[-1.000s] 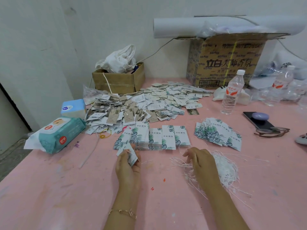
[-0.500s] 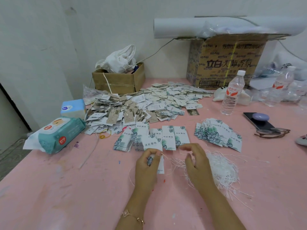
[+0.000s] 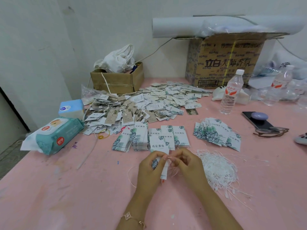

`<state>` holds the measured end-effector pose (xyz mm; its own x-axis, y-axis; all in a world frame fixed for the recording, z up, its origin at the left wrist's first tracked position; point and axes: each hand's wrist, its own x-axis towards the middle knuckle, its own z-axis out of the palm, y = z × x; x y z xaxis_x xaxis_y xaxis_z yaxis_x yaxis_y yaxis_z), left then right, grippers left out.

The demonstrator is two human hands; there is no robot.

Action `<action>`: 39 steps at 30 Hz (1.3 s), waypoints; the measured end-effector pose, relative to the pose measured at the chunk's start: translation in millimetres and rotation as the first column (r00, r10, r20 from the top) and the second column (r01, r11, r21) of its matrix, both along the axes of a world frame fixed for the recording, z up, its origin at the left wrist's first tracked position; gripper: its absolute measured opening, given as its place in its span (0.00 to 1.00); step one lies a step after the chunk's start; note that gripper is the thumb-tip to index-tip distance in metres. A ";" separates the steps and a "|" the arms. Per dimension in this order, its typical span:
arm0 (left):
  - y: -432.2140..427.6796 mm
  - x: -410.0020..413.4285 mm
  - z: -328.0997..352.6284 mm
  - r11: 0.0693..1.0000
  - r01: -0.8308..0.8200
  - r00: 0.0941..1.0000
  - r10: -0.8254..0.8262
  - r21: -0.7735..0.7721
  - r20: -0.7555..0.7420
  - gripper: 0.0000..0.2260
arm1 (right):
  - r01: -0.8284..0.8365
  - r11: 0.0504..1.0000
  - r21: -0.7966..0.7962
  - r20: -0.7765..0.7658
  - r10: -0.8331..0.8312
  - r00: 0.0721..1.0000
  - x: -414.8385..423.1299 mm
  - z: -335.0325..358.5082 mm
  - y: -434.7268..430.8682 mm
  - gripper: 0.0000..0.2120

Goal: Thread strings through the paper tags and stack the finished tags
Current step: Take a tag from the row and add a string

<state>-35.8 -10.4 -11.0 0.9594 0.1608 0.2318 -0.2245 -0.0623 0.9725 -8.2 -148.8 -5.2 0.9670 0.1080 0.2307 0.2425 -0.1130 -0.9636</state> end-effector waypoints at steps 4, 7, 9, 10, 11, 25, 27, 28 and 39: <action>-0.3 -1.6 4.8 0.999 0.029 0.999 -0.029 -0.023 0.022 0.14 | 0.075 0.997 0.034 0.067 -0.078 0.995 0.7 1.5 0.1 0.09; -2.3 -4.4 10.0 0.980 0.101 0.995 -0.100 -0.170 0.017 0.24 | 0.113 0.989 0.096 0.016 -0.115 0.993 3.7 -0.4 -2.5 0.09; -2.4 -5.1 8.5 0.953 0.140 0.988 -0.154 -0.267 -0.033 0.33 | 0.152 0.975 0.160 -0.077 -0.141 0.987 6.0 -1.2 -4.3 0.08; -2.0 -4.8 7.5 0.950 0.140 0.983 -0.166 -0.278 -0.072 0.35 | 0.179 0.968 0.177 -0.112 -0.161 0.981 6.5 -0.9 -4.7 0.07; -1.4 -4.6 6.9 0.950 0.140 0.978 -0.176 -0.279 -0.109 0.35 | 0.210 0.963 0.168 -0.116 -0.193 0.974 6.4 -0.6 -4.9 0.07; -1.5 -0.8 3.7 0.978 0.179 0.956 -0.198 -0.104 -0.215 0.19 | 0.260 0.942 -0.214 0.328 -0.181 0.927 0.1 -7.7 -7.4 0.08; -1.4 -1.9 6.6 0.973 0.200 0.947 -0.221 -0.111 -0.233 0.20 | 0.248 0.940 -0.235 0.337 -0.160 0.928 -0.6 -8.2 -7.7 0.05; -0.9 -2.2 7.7 0.971 0.214 0.942 -0.235 -0.109 -0.240 0.21 | 0.251 0.936 -0.247 0.344 -0.157 0.926 -0.9 -8.1 -7.9 0.05; 0.7 -2.7 7.6 0.951 0.265 0.911 -0.301 -0.159 -0.283 0.27 | 0.282 0.933 -0.224 0.400 -0.176 0.899 -3.3 -2.2 -3.6 0.09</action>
